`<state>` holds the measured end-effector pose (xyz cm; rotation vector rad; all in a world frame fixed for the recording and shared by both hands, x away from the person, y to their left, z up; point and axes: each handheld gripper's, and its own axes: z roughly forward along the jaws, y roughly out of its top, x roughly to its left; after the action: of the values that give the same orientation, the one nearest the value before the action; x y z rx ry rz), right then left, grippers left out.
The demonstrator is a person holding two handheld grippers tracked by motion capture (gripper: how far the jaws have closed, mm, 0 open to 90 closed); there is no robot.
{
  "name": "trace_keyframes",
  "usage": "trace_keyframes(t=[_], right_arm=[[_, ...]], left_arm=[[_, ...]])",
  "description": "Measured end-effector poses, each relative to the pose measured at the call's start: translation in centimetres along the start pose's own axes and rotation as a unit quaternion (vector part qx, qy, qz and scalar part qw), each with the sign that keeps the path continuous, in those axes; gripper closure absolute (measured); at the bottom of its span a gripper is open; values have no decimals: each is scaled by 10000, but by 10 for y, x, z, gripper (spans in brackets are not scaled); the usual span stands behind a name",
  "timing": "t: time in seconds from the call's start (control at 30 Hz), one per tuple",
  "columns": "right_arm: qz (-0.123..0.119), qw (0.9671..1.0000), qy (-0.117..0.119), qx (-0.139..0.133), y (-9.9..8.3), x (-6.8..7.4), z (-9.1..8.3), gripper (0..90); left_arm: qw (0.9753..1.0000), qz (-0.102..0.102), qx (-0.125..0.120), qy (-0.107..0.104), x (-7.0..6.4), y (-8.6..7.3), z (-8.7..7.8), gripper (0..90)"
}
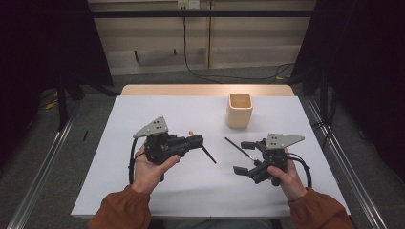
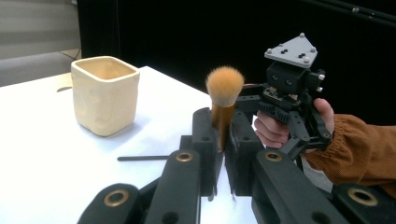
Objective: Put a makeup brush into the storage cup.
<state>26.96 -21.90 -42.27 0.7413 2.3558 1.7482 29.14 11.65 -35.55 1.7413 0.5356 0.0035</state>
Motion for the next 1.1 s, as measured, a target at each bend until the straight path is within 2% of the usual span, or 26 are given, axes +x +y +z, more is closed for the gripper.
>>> trace_keyframes(t=[0.23,0.37,0.43,0.57,0.7,0.83,1.1], right_arm=[[1,10000,29,-6,1,0,0,38],[-22,10000,22,-2,1,0,1,41],[-19,10000,40,7,1,0,1,41],[-17,10000,61,12,1,0,2,43],[-21,10000,70,13,1,1,2,51],[-30,10000,79,20,2,2,3,64],[-88,9999,98,-37,6,4,3,82]], left_arm=[[9996,120,267,-29,-1,3,5,839],[9976,196,657,-31,-2,0,13,840],[9969,187,758,-34,-2,-1,16,840],[9962,168,850,-57,-1,-2,19,840],[9944,195,1035,-95,-1,-1,22,839],[9939,271,1062,-157,-4,7,25,839],[9906,384,1279,-282,-10,15,37,839]])
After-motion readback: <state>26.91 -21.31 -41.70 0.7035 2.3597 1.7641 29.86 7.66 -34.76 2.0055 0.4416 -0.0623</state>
